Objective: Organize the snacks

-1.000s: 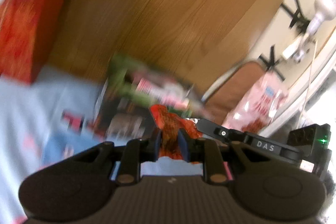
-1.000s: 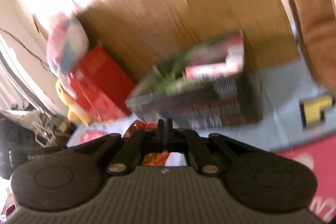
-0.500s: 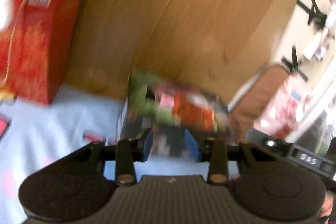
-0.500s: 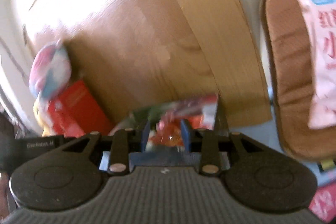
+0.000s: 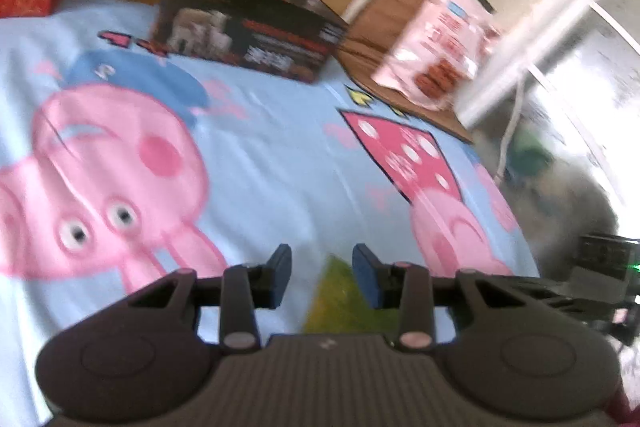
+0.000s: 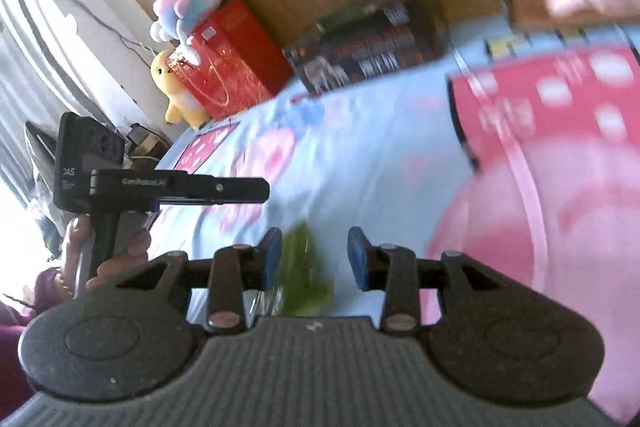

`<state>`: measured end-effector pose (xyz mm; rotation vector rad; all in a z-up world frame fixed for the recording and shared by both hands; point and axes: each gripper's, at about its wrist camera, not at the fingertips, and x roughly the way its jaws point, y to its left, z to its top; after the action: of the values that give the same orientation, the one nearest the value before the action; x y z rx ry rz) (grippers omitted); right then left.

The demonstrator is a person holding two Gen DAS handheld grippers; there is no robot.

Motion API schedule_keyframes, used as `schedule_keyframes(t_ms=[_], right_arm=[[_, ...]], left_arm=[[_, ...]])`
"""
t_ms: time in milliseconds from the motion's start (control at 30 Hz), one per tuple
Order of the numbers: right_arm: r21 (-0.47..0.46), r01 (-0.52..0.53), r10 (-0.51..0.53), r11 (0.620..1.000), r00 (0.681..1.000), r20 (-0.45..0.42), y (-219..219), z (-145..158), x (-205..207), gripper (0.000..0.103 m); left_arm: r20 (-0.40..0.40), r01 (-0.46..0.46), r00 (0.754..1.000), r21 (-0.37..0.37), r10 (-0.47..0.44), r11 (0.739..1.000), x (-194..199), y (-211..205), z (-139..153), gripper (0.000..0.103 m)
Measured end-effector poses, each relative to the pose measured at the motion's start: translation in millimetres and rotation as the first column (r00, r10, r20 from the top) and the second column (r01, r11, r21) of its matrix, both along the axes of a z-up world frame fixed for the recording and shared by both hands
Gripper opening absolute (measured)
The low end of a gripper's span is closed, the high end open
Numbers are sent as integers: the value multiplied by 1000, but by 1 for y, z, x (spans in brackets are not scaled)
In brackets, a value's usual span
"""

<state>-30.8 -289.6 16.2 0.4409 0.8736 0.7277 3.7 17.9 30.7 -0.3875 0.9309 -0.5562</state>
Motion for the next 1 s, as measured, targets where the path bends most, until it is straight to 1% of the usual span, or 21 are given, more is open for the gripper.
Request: schedule_keyframes(t_ms=[33,100,133,167,267,333,367,400,433,467,533,600,667,700,733,767,833,900,933,967,1000], right_arm=[[-2,10,-10,1000,1000,-12,0,-3,-7,40],[8,25,-25,1000,999,-34,2,-8,-15,40],[11,25,-24,1000,999,-46,7,-12,-16,40],[7,19,-18,1000,999,-49,11,-15,-17,40],[26,-7,7,1000,1000,-26,28,-13,-14,44],[9,-11,11,1000,1000,17,44,-12,-11,44],[2,-11,11,1000,999,35,47,-12,-8,44],[-8,-14,14,1000,999,43,51,-12,-5,42],[-32,-11,13,999,998,57,56,-12,-1,31],[-65,-8,12,998,997,74,63,-10,3,28],[-45,-20,23,999,997,76,66,-9,13,24],[-5,-22,22,1000,999,50,66,-10,24,22],[50,-3,2,999,1000,18,61,-11,34,20],[74,14,-15,997,1000,6,58,-11,37,20],[105,33,-32,994,999,-14,54,-12,41,19],[148,45,-38,988,998,-47,48,-14,45,18],[258,71,-38,964,991,-128,35,-22,54,16],[366,103,-32,925,980,-197,23,-29,59,12],[407,120,-30,905,975,-220,18,-31,61,12],[450,133,-24,883,971,-239,14,-34,62,12],[490,147,-18,859,966,-258,10,-36,64,11]], left_arm=[[1,8,1000,-2,-8,1000,-5,-3,-2,45],[-23,16,1000,3,-16,1000,-9,-8,-9,46],[-9,11,1000,-1,-11,1000,-14,-10,-10,47],[-11,18,1000,-3,-18,1000,-18,-12,-11,47],[-10,11,1000,-23,-11,1000,-26,-13,-13,48],[-29,19,999,-66,-21,998,-26,-12,-16,48],[-32,6,999,-82,-9,997,-25,-11,-17,48],[-25,-11,1000,-78,9,997,-24,-9,-16,46],[-16,-25,1000,-69,24,997,-22,-7,-15,45],[-16,-46,999,-71,45,996,-19,-3,-14,45],[-32,-80,997,-95,77,992,-13,6,-13,45],[-47,-110,993,-108,106,988,-8,14,-12,45],[-33,-145,989,-113,142,983,-7,26,-8,45],[-21,-165,986,-113,164,980,-7,33,-5,46],[-11,-189,982,-108,189,976,-8,40,-2,51],[-9,-207,978,-107,207,973,-7,47,-1,54],[-19,-220,976,-123,219,968,-4,55,1,55],[-38,-209,978,-170,205,963,0,58,2,55],[-44,-198,980,-193,193,961,2,57,2,57],[-49,-186,983,-212,179,959,4,55,3,60],[-51,-177,984,-221,170,959,5,52,3,68]])
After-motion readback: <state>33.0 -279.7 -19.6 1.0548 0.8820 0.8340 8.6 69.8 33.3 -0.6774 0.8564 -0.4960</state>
